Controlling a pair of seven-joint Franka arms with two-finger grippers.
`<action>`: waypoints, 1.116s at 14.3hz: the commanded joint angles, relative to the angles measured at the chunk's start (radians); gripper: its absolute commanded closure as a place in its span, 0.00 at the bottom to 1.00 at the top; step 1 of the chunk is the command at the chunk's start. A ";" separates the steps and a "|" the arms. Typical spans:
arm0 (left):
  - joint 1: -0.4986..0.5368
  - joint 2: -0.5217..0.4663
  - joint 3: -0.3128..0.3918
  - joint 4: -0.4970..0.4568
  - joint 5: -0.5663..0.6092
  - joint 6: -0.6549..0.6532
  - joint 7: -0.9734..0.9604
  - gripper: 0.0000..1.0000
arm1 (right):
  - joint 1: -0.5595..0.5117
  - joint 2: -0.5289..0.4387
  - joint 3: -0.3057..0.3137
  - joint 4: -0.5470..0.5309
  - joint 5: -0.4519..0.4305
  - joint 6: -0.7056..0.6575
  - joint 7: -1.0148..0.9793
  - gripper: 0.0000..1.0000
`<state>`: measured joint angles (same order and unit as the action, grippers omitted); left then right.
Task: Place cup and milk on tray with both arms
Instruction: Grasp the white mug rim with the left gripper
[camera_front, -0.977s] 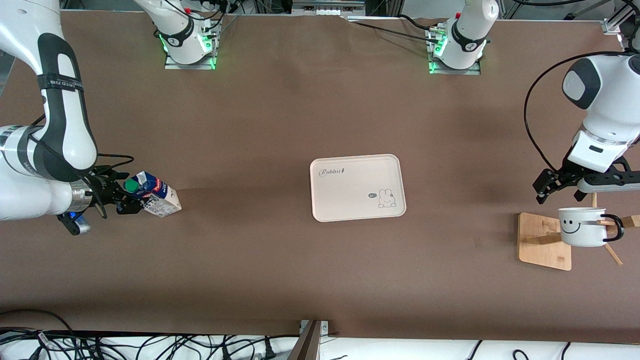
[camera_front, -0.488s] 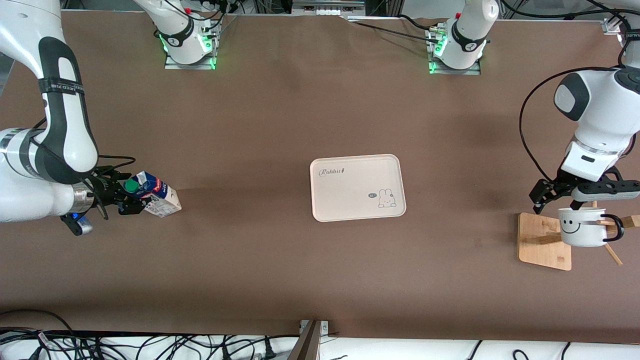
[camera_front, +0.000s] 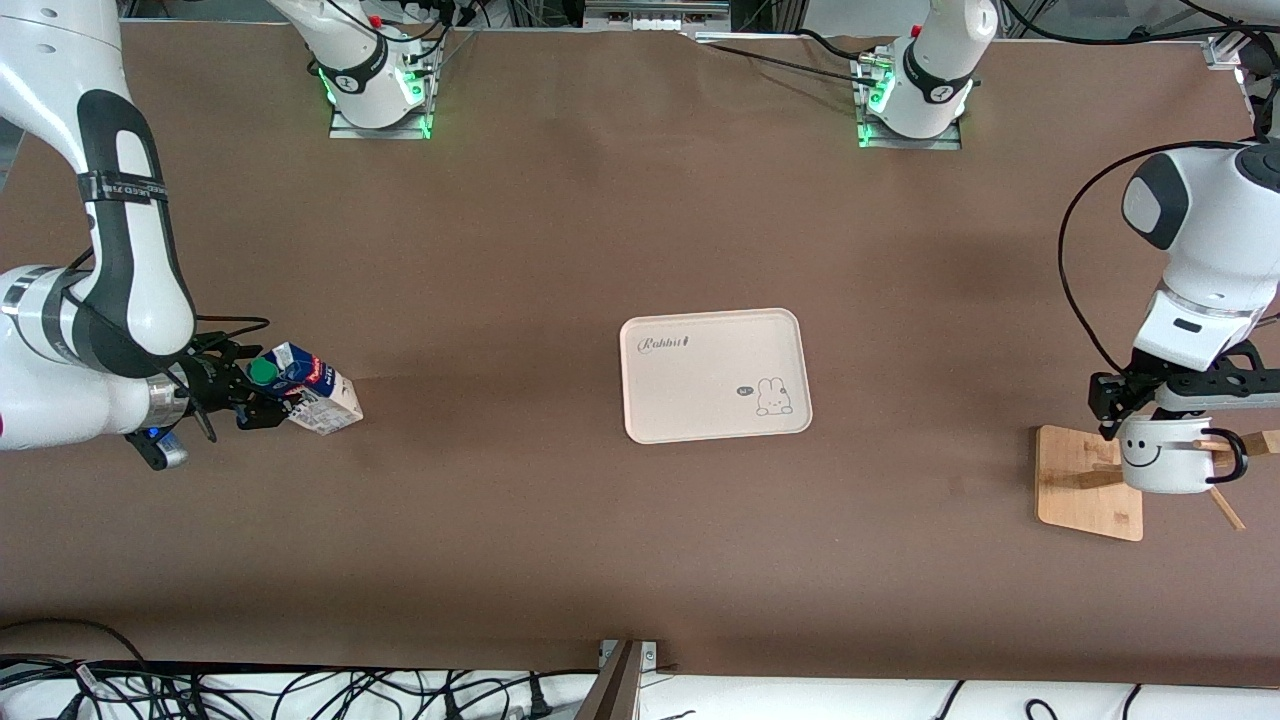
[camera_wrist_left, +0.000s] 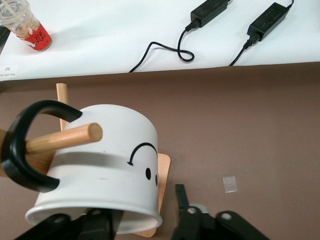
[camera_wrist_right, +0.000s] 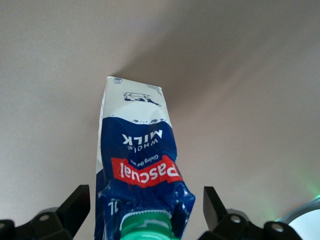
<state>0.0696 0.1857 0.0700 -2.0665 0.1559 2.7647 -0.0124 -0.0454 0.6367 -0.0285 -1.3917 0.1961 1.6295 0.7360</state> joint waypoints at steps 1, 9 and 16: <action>-0.005 0.014 0.008 0.023 0.024 0.003 0.012 0.86 | -0.005 -0.012 0.006 -0.012 0.008 -0.007 -0.065 0.23; -0.022 0.006 0.007 0.029 0.025 0.003 0.015 1.00 | -0.002 -0.026 0.007 -0.003 0.009 -0.014 -0.125 0.62; -0.099 -0.029 -0.042 0.042 0.007 -0.005 -0.055 1.00 | 0.004 -0.060 0.013 0.025 0.011 -0.014 -0.213 0.62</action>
<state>-0.0172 0.1654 0.0490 -2.0473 0.1566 2.7651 -0.0372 -0.0403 0.5992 -0.0198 -1.3791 0.1962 1.6288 0.5601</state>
